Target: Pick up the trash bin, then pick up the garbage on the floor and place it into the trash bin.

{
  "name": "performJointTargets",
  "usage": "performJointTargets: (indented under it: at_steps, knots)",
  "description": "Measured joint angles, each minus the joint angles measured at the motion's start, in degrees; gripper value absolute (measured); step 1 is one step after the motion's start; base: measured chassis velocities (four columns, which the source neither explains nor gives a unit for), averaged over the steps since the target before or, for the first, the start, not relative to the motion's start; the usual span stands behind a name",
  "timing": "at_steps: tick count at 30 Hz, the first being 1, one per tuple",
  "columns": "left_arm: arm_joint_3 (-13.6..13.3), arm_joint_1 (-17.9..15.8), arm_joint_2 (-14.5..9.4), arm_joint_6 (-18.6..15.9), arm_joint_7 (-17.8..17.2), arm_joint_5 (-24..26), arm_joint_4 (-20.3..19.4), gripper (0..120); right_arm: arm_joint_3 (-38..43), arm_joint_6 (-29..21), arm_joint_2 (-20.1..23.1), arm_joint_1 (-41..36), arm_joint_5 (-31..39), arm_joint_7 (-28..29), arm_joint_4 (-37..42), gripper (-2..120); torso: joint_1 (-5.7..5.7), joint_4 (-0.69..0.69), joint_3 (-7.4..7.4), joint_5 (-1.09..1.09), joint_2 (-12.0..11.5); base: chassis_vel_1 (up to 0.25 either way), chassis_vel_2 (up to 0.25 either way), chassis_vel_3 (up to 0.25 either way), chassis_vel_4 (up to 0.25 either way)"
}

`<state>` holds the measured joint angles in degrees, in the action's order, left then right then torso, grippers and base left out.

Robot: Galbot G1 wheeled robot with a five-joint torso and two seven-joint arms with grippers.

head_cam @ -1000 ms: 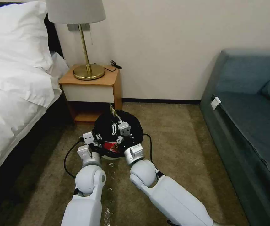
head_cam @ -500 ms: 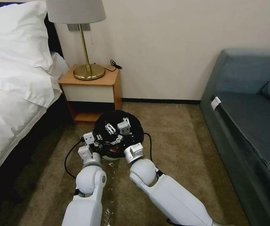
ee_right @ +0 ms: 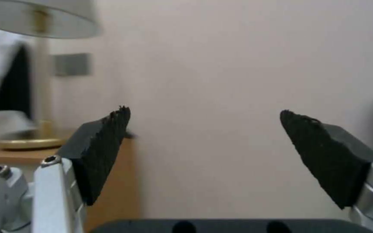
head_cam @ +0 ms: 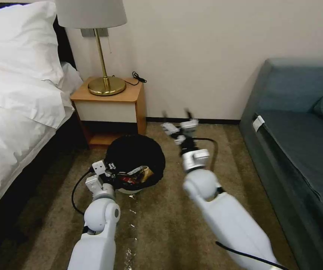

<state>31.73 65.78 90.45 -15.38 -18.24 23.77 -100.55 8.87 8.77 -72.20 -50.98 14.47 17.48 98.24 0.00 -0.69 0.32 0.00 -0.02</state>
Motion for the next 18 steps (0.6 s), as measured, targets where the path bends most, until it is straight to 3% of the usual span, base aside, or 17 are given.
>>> performJointTargets:
  at_steps: [6, 8, 12, 17, 18]
  knots:
    - [2.4, -3.4, 0.0, 1.4, 0.1, 5.0, 5.8, 4, 7.2, 0.9, 1.8, -3.7, 0.2, -1.2, 0.8, 88, 0.0, 0.0, 0.0, 0.0, 0.0, 0.0, 0.0, 0.0, 0.0]
    - [4.4, -6.8, 0.5, 2.6, 0.3, 7.9, 11.0, 4, 9.7, 1.4, 2.1, -5.7, 0.2, -1.6, 1.0, 87, 0.0, -0.01, 0.0, 0.01, 0.0, 0.0, 0.0, 0.0, 0.0]
    - [5.4, -8.8, 0.7, 3.8, 0.4, 9.0, 14.6, 4, 10.4, 1.7, 1.8, -6.9, 0.0, -2.0, 1.1, 85, 0.0, 0.0, 0.0, 0.0, 0.0, 0.0, 0.0, 0.0, 0.0]
    - [6.6, -13.2, 0.7, 6.6, 1.5, 9.9, 23.0, 4, 11.0, 2.3, 0.7, -8.2, -0.5, -3.3, 1.3, 84, 0.0, 0.01, -0.01, 0.01, 0.0, 0.0, 0.0, 0.0, 0.0]
    - [6.6, -13.2, 0.7, 6.6, 1.5, 9.9, 23.0, 4, 11.0, 2.3, 0.7, -8.2, -0.5, -3.3, 1.3, 84, 0.0, 0.01, -0.01, 0.01, 0.0, 0.0, 0.0, 0.0, 0.0]
